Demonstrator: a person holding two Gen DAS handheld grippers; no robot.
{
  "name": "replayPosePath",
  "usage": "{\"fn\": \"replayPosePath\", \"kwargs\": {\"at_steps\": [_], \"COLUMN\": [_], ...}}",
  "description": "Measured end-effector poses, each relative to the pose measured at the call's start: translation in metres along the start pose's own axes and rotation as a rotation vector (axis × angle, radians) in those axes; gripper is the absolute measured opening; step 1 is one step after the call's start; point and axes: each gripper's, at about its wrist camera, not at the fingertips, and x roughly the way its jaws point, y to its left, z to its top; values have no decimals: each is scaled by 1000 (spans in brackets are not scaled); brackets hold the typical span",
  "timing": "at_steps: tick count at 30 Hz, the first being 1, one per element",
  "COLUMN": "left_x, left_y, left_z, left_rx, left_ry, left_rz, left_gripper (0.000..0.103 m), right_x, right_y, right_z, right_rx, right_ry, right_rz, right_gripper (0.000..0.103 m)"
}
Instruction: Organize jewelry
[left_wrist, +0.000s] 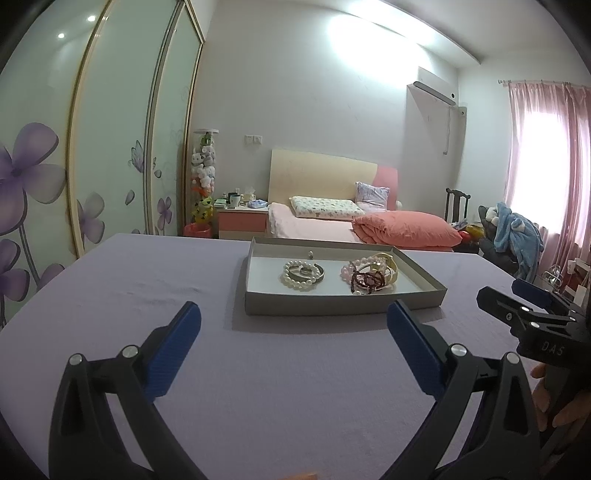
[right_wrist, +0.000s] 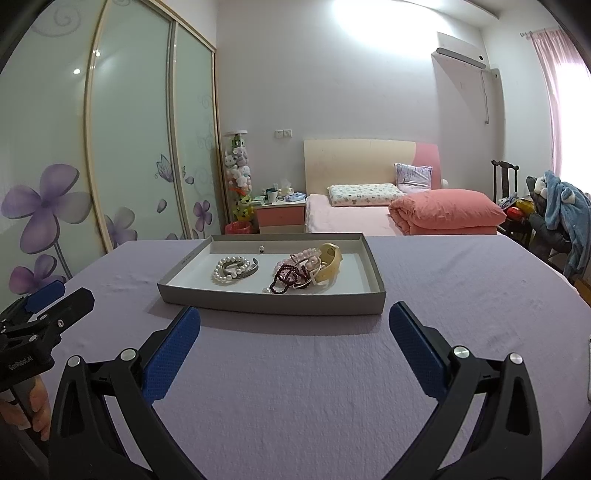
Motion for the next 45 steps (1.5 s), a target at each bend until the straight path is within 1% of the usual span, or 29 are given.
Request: {"fn": "replayPosePath", "kwargs": {"at_steps": [29, 37, 45], "left_x": [10, 14, 15], "left_y": [-2, -2, -2], "left_z": [-1, 0, 0], "left_rx": [-2, -8, -8], "left_ry": [37, 46, 47], "left_rz": [3, 23, 22], "left_gripper": [99, 99, 99], "right_x": [1, 2, 3], "right_y": [1, 4, 5], "right_z": [-2, -6, -6], "right_rx": [4, 10, 11], "right_ry": [3, 8, 8], "right_rz": [-1, 6, 6], "right_gripper": [101, 101, 101]}}
